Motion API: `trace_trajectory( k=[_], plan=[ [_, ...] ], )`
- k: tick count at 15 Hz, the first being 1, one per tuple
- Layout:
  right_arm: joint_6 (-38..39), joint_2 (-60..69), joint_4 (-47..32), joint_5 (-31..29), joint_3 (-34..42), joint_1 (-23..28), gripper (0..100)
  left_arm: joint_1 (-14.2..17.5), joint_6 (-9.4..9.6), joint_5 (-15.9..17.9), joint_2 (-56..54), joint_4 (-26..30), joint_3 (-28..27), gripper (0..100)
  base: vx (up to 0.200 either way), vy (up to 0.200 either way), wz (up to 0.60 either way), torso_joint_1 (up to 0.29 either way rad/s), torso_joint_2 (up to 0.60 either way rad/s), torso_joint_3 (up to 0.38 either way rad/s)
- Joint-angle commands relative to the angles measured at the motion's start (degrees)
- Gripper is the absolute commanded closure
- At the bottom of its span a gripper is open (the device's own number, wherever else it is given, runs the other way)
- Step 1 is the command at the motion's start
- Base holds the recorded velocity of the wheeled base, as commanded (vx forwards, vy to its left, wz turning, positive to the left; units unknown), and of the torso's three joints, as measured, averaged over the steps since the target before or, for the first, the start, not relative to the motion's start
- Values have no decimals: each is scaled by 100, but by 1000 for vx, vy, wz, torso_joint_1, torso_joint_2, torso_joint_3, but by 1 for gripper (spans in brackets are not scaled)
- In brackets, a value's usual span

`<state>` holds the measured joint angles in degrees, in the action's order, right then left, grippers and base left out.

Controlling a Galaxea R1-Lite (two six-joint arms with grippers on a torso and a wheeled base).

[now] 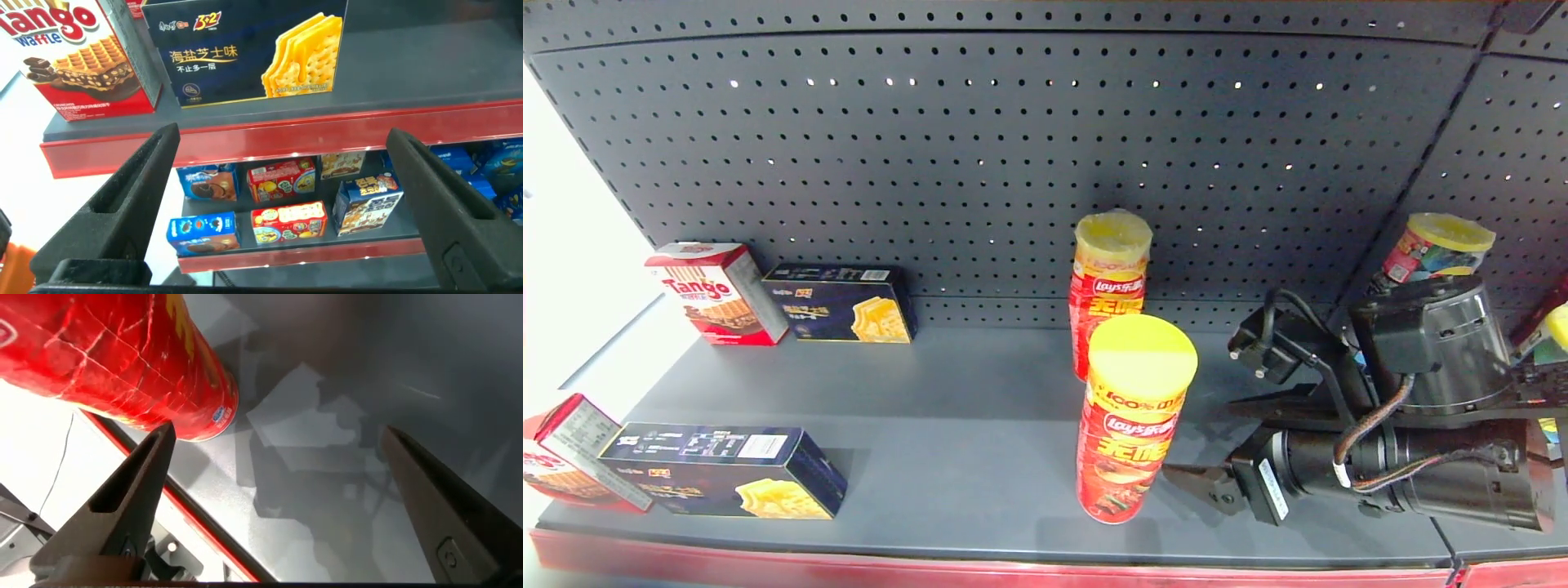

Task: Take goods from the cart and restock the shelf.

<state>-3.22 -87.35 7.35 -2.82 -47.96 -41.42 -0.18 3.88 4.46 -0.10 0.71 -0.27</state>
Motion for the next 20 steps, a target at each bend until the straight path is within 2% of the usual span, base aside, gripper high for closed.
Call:
trace_trajectory(
  k=[1, 10, 20],
  plan=[
    [-3, -11, 3, 0, -21, -50, 0, 1, -1, 2, 10, 0, 0, 0, 0, 0, 0, 0, 0, 0],
    [5, 148, -6, -8, 155, -50, 0, -8, -1, 2, 10, 8, 0, 0, 0, 0, 0, 0, 0, 0],
    [-3, -72, 12, 0, 23, 38, 0, -8, -1, 2, 10, 8, 0, 0, 0, 0, 0, 0, 0, 0]
  ],
)
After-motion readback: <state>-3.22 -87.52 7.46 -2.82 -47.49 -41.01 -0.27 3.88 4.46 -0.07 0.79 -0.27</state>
